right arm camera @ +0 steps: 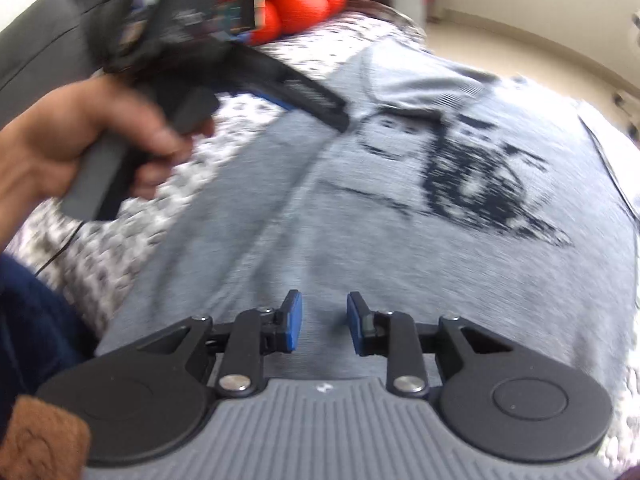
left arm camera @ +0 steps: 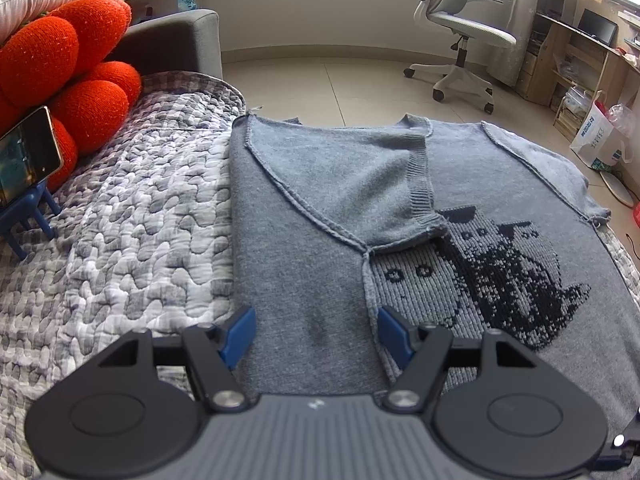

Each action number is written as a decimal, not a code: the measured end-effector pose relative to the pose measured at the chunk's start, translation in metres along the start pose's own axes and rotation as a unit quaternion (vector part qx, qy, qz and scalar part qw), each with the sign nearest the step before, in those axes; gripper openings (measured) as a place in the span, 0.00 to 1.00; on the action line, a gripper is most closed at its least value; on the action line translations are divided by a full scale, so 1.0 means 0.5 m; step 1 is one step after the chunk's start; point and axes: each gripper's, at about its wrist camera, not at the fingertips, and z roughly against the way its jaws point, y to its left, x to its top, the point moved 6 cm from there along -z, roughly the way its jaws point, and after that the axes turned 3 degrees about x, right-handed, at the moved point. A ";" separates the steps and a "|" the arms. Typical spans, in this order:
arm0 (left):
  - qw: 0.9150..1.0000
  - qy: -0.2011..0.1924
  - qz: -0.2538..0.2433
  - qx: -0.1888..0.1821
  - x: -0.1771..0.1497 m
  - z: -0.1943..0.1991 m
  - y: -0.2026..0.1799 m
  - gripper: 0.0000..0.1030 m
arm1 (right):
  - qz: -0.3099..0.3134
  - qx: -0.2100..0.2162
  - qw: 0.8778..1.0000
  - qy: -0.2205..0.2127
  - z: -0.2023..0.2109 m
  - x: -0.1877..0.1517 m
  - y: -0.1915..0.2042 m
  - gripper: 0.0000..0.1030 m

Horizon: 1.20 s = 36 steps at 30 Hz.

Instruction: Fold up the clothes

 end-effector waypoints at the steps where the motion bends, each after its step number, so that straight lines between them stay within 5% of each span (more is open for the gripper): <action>1: 1.000 0.002 0.003 -0.001 0.000 -0.001 -0.002 0.67 | -0.016 -0.006 1.000 0.000 0.000 0.001 -0.016 0.28; 18: 0.999 0.010 0.042 -0.004 0.024 -0.015 -0.020 0.67 | -0.127 -0.070 0.989 -0.031 0.038 0.052 -0.205 0.26; 23: 0.998 0.012 0.055 -0.012 0.031 -0.021 -0.018 0.67 | -0.141 -0.125 0.982 -0.033 0.055 0.063 -0.260 0.33; 36: 0.997 0.020 0.073 -0.027 0.048 -0.042 -0.024 0.67 | -0.266 -0.121 0.954 -0.072 0.099 0.103 -0.440 0.40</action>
